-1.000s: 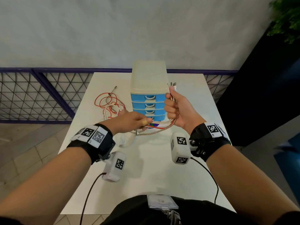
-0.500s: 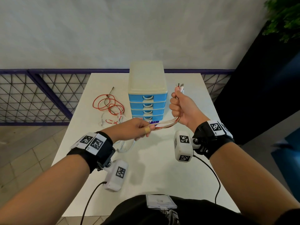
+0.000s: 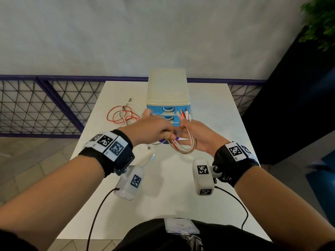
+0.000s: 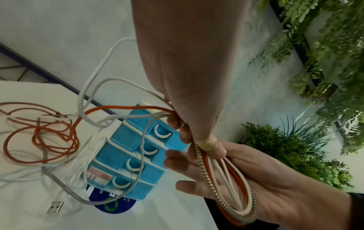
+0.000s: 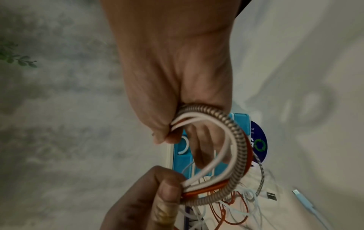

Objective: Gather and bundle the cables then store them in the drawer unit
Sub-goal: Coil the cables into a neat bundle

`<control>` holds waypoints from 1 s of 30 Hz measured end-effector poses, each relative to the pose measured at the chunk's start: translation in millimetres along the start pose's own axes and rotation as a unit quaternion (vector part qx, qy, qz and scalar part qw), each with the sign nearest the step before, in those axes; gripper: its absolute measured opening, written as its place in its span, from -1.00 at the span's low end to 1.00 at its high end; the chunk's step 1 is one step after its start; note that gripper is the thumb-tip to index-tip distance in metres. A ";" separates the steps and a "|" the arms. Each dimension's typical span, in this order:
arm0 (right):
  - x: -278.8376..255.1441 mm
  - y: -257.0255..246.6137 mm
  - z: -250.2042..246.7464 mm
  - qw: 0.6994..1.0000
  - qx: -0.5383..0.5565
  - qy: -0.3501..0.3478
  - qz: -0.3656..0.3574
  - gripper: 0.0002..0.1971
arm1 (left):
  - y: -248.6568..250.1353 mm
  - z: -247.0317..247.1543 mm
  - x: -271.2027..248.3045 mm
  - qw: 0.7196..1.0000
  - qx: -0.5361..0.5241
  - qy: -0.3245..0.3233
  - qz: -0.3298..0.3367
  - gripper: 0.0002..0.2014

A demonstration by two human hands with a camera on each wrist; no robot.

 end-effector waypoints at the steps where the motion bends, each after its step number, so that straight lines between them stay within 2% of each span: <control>1: -1.5 2.9 1.8 1.000 -0.011 -0.012 0.018 -0.65 | 0.2 2.2 1.3 1.000 -0.013 -0.002 -0.002 -0.73; 4: -0.6 12.6 8.6 0.996 -0.007 -0.074 0.055 -0.64 | 0.7 6.3 2.0 0.992 -0.126 0.018 -0.014 -0.80; 7: -1.0 19.2 17.3 0.992 -0.005 -0.109 0.069 -0.60 | -0.9 8.5 0.7 0.971 -0.235 0.026 -0.033 -0.64; 10: -4.0 21.1 25.4 0.988 -0.019 -0.130 0.077 -0.50 | -2.4 9.9 -0.1 0.959 -0.281 0.018 -0.041 -0.55; 14: -2.4 22.8 31.0 0.982 -0.147 -0.113 0.035 -0.51 | -0.3 5.8 2.6 0.964 -0.260 0.009 -0.050 -0.45; 17: 1.6 20.5 25.3 0.974 -0.206 -0.097 0.012 -0.53 | -7.8 5.4 2.8 0.960 -0.258 -0.008 -0.106 -0.41; 20: 3.7 13.2 10.1 0.979 -0.182 -0.084 0.021 -0.64 | -25.7 12.5 -6.8 0.925 -0.336 -0.065 -0.162 -0.49; 22: 3.2 11.5 5.3 0.983 -0.155 -0.093 0.033 -0.67 | -32.8 15.5 -11.6 0.914 -0.363 -0.103 -0.149 -0.64; 26: 1.8 17.4 9.6 0.981 -0.131 -0.124 0.072 -0.62 | -39.4 14.0 -8.8 0.933 -0.328 -0.082 -0.122 -0.61; 30: 0.3 17.6 12.0 0.986 -0.087 -0.124 0.076 -0.68 | -36.4 10.5 -4.5 0.943 -0.316 -0.045 -0.096 -0.71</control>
Point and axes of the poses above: each hand's wrist, its own x-axis towards the middle knuckle, its own z-axis out of the palm, y = z × x, the point moved 5 cm from there along x, towards the middle knuckle, and after that the axes turned 6 degrees about x, right-handed, at the moved point
